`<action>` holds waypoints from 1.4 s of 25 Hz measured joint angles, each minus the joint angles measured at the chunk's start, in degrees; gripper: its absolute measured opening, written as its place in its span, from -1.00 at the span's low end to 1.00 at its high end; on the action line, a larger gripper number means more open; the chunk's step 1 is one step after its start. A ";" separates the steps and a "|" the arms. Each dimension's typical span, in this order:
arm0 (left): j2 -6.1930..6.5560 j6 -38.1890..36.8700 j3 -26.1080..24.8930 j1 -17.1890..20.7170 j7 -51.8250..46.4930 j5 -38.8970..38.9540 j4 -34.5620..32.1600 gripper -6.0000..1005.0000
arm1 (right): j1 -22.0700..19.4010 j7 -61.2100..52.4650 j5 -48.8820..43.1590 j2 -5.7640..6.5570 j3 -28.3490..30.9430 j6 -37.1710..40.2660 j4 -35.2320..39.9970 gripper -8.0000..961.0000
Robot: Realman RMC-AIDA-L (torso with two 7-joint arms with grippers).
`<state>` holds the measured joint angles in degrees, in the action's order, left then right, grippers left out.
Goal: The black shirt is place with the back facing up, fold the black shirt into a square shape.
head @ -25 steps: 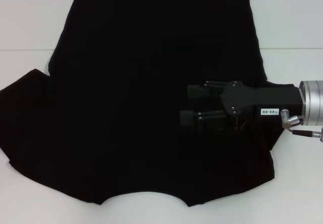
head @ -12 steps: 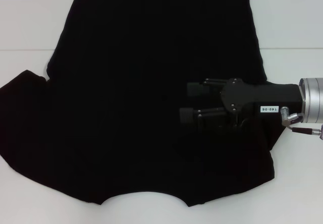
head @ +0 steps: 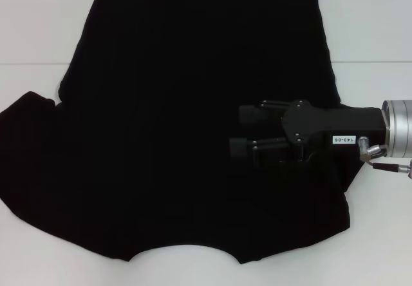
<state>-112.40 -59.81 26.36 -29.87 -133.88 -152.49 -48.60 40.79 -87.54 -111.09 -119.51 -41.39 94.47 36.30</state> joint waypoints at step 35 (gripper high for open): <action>-5.95 -32.47 8.33 -2.71 31.00 37.34 1.46 -0.40 | -2.39 -19.10 -0.32 5.83 3.36 -2.25 2.76 0.90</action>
<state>-118.35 -92.28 34.69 -32.58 -102.88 -115.15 -47.15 38.40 -106.63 -111.41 -113.68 -38.03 92.21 39.06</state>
